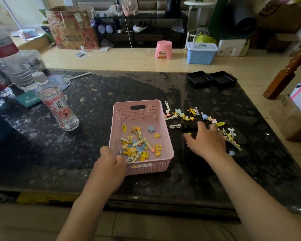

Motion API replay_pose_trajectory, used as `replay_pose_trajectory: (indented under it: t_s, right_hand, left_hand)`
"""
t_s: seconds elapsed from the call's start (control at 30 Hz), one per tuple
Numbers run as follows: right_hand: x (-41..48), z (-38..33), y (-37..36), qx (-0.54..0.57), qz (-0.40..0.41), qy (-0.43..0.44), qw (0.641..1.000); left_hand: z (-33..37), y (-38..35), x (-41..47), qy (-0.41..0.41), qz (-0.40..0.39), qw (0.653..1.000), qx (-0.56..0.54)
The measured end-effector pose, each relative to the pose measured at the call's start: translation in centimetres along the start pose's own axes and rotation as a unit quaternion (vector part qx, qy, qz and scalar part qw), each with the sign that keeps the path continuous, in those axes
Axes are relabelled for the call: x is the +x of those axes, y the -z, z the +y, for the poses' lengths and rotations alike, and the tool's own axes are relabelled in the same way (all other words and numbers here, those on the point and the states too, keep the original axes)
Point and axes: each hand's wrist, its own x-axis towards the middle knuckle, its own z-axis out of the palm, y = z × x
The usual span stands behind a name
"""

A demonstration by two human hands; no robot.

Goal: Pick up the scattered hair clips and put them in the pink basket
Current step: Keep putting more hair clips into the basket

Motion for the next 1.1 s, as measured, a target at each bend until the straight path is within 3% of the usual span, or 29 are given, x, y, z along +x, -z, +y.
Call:
replay_pose_trajectory:
  t_s: [0.07,0.17,0.43,0.53,0.73,0.93,1.1]
  right_hand:
    - [0.0,0.8,-0.7,-0.041,-0.051,-0.043,0.997]
    - [0.0,0.7,-1.2,-0.072,-0.074,-0.042,0.994]
    - [0.0,0.2,-1.4,-0.040,-0.004,0.057,0.998]
    - [0.2,0.2,-1.3,-0.030,0.004,0.055,0.998]
    - [0.4,0.1,0.3,0.145,0.013,0.027,0.989]
    - [-1.4,-3.7,2.8,0.325,0.077,0.123,0.935]
    - [-4.5,-6.9,2.7,0.347,0.032,0.240,0.906]
  left_hand:
    - [0.0,0.0,0.1,-0.009,0.008,1.000,0.004]
    - [-0.1,-0.2,0.3,-0.015,0.017,1.000,-0.007]
    - [0.0,0.0,0.3,-0.029,0.027,0.999,0.008]
    - [0.1,0.2,0.0,-0.028,0.026,0.999,0.005]
    - [0.3,0.1,0.0,-0.035,0.031,0.999,0.014]
    - [0.2,0.1,0.0,-0.034,0.030,0.998,0.031]
    - [0.2,0.1,0.0,-0.029,0.024,0.999,0.038]
